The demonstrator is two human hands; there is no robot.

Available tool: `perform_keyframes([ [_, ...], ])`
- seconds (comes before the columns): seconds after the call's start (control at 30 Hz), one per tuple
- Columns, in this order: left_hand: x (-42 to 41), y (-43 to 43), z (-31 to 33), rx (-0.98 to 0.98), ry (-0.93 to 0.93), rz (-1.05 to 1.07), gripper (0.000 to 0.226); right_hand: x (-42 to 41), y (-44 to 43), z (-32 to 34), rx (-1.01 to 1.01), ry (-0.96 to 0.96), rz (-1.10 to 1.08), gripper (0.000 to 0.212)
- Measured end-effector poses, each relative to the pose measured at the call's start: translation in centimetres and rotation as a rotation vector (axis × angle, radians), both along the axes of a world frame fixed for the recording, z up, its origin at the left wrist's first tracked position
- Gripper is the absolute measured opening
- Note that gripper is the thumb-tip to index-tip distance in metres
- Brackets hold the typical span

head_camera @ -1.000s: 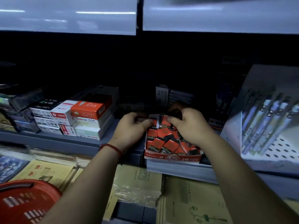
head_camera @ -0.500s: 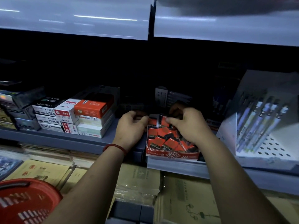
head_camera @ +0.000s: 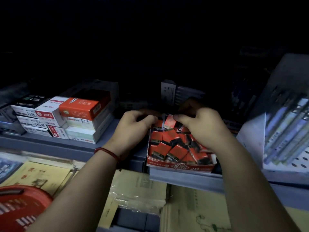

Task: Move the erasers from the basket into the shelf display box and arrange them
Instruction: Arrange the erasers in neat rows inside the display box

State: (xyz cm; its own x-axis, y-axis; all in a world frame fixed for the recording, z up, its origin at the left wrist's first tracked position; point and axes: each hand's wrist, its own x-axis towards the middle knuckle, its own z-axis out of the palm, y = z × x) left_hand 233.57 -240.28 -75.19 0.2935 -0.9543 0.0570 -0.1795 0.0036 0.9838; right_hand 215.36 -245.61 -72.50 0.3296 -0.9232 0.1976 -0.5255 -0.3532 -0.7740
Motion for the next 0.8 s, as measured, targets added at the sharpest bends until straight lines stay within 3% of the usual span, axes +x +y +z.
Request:
perform_keyframes([
  [0.27,0.2,-0.6,-0.6,0.018,-0.110,0.017,0.013,-0.5,-0.7,0.1,0.027,-0.087,-0.016,0.010],
  [0.43,0.0,-1.4,-0.3,0.008,-0.096,0.025,0.026,0.0,-1.2,-0.4,0.030,-0.219,-0.182,0.022],
  [0.57,0.0,-2.2,0.4,0.071,-0.160,-0.011,0.036,0.4,-1.0,-0.6,-0.003,-0.171,-0.233,0.024],
  [0.7,-0.5,-2.4,1.1,0.159,-0.266,-0.030,0.023,0.1,-0.7,-0.5,-0.009,-0.165,-0.181,0.024],
  [0.8,-0.9,-2.5,1.3,0.163,-0.239,-0.008,0.024,0.0,-0.6,-0.3,-0.014,-0.140,-0.146,0.023],
])
